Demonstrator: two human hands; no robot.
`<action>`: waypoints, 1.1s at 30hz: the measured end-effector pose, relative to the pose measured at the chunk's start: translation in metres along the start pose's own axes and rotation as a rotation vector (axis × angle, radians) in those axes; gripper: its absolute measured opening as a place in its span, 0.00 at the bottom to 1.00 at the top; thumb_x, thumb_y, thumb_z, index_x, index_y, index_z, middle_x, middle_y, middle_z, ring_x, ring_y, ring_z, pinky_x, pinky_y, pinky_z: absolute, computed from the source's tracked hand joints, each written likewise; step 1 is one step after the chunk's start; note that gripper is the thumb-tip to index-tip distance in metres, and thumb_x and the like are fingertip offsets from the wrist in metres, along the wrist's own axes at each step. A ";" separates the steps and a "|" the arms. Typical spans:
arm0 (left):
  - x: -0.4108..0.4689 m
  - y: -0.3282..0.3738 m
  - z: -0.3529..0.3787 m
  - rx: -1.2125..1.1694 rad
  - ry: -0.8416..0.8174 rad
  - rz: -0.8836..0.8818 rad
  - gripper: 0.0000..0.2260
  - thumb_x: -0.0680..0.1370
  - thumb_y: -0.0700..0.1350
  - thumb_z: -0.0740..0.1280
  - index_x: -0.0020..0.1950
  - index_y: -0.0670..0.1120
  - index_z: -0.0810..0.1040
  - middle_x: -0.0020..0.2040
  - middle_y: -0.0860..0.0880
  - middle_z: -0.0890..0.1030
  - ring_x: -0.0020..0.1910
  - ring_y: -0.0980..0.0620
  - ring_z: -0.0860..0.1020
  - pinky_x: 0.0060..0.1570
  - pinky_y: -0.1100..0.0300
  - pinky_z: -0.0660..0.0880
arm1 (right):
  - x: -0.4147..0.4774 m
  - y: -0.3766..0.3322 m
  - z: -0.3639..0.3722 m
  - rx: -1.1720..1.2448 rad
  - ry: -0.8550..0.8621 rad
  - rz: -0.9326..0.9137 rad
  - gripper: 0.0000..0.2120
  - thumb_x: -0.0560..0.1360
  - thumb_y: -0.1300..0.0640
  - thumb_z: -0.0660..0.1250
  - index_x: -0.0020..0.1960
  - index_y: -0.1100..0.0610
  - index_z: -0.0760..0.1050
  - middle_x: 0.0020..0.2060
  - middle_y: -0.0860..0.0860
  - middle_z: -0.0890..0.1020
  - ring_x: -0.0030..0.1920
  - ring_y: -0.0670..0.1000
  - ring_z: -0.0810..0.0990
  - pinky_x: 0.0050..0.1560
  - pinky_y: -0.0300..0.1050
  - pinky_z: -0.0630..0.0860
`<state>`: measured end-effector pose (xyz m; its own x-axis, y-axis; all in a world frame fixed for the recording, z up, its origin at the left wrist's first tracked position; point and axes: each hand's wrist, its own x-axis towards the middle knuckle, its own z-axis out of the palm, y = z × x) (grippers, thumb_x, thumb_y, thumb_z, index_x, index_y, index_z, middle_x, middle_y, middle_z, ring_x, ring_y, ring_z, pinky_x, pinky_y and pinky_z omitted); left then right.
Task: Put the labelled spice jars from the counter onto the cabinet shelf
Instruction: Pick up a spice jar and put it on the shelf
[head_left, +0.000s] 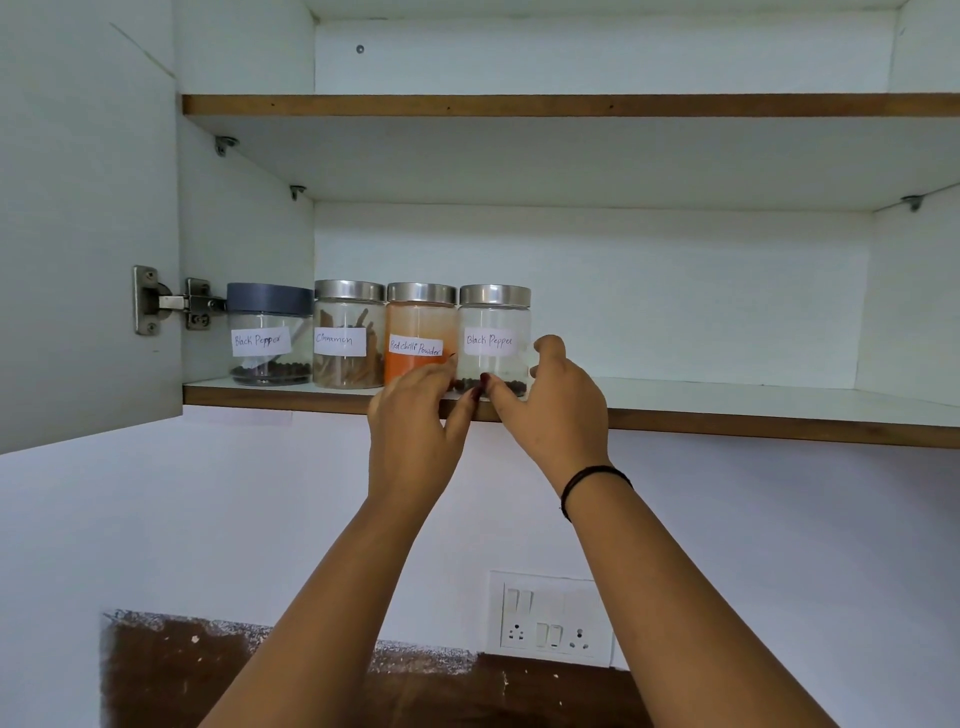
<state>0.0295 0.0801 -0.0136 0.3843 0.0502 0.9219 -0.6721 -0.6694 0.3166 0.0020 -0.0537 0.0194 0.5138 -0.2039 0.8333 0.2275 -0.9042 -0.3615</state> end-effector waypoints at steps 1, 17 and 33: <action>0.000 0.000 0.000 -0.005 0.001 -0.002 0.15 0.79 0.51 0.68 0.64 0.49 0.80 0.57 0.51 0.83 0.56 0.51 0.79 0.59 0.49 0.75 | -0.002 0.001 -0.001 0.026 0.017 -0.002 0.25 0.76 0.42 0.67 0.64 0.57 0.67 0.53 0.52 0.81 0.50 0.53 0.81 0.38 0.40 0.72; -0.009 0.017 -0.026 -0.296 -0.034 -0.125 0.12 0.80 0.48 0.66 0.61 0.48 0.82 0.51 0.54 0.84 0.50 0.61 0.81 0.49 0.68 0.77 | -0.042 0.016 -0.034 0.403 0.120 -0.171 0.05 0.79 0.58 0.64 0.49 0.55 0.79 0.41 0.47 0.83 0.42 0.45 0.81 0.41 0.45 0.81; -0.051 0.071 -0.035 -0.616 0.028 -0.220 0.08 0.82 0.44 0.65 0.52 0.45 0.83 0.46 0.53 0.85 0.49 0.55 0.82 0.53 0.59 0.79 | -0.080 0.007 -0.075 0.603 0.129 -0.201 0.06 0.79 0.57 0.66 0.46 0.56 0.80 0.37 0.48 0.82 0.38 0.48 0.80 0.36 0.37 0.77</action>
<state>-0.0597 0.0557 -0.0302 0.5435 0.1624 0.8235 -0.8221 -0.0949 0.5613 -0.1000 -0.0718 -0.0182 0.3175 -0.1301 0.9393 0.7531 -0.5672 -0.3332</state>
